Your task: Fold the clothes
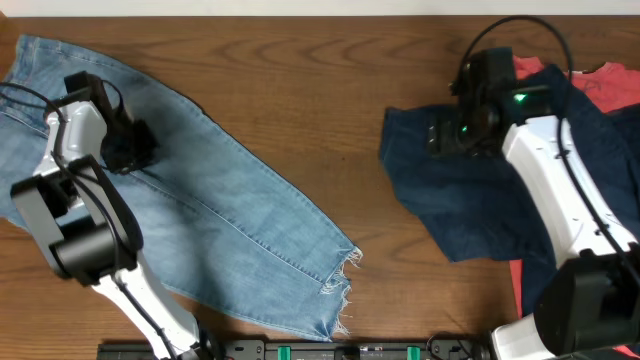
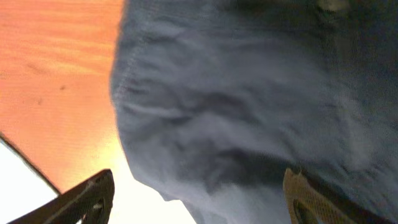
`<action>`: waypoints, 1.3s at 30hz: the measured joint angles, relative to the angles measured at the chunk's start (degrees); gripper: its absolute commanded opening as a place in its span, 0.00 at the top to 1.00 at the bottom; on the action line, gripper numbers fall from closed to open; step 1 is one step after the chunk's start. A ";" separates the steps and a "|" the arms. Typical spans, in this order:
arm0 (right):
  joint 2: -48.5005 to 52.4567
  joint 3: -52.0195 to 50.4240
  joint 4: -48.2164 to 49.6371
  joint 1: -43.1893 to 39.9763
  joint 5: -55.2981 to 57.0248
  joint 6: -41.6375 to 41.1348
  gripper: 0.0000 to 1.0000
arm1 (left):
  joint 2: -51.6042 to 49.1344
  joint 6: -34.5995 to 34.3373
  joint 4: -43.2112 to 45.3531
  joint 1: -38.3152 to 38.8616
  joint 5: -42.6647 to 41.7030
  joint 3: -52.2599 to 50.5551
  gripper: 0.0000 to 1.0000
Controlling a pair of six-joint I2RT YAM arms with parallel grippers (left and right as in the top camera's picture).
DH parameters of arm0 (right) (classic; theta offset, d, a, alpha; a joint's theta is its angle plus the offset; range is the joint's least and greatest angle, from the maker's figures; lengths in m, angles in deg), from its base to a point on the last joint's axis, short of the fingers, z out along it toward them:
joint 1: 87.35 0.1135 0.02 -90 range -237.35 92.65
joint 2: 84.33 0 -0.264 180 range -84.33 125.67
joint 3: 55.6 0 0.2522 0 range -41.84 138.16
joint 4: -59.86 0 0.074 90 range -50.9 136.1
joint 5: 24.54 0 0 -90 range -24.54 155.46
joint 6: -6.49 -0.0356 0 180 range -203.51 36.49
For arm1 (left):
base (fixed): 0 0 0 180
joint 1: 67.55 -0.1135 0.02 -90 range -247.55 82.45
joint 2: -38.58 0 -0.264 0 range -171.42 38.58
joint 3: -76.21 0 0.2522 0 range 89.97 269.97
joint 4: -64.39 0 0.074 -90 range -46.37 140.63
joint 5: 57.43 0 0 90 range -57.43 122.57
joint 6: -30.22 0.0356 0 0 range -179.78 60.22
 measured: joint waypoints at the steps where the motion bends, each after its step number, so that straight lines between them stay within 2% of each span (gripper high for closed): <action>1: 0.11 -1.51 3.28 0.50 -1.05 0.72 0.16 | 1.79 0.59 -0.28 0.61 -1.03 -0.04 0.85; 3: 0.24 -4.87 10.75 1.88 -2.43 1.25 0.16 | 6.12 1.51 -1.03 2.34 -2.67 -0.04 0.83; 4: 0.24 -6.56 15.13 2.56 -2.71 0.85 0.16 | 8.35 1.77 -1.64 3.32 -3.23 -0.04 0.78; 9: 2.27 -12.35 31.82 5.22 -2.45 -4.92 0.17 | 18.53 2.95 -3.98 9.60 -5.14 0.02 0.66; 15: 11.23 -12.90 39.82 6.05 -1.42 -9.66 0.18 | 24.20 2.99 -6.58 17.09 -5.60 0.02 0.64; 19: 15.98 -13.46 41.16 6.60 0.68 -11.61 0.18 | 24.96 3.02 -7.98 20.98 -5.68 0.02 0.64; 26: 16.02 -13.16 40.11 7.85 3.23 -12.37 0.25 | 24.96 3.04 -10.25 22.86 -5.79 0.00 0.64; 28: 16.04 -13.16 40.09 7.89 3.50 -12.50 0.24 | 24.96 3.06 -10.75 22.86 -5.77 0.00 0.64; 30: 16.09 -13.16 40.11 7.91 4.09 -12.70 0.19 | 24.96 3.06 -11.08 22.86 -5.77 0.00 0.64; 33: 16.15 -13.09 40.04 8.28 6.25 -12.81 0.16 | 24.96 3.19 -11.32 22.95 -5.79 0.00 0.60; 35: 16.17 -12.55 38.29 8.37 7.02 -12.00 0.18 | 24.96 3.23 -11.32 23.21 -5.77 0.00 0.57; 39: 15.85 -8.70 28.15 6.12 4.50 -8.94 0.23 | 24.96 3.43 -11.23 25.33 -5.77 0.00 0.49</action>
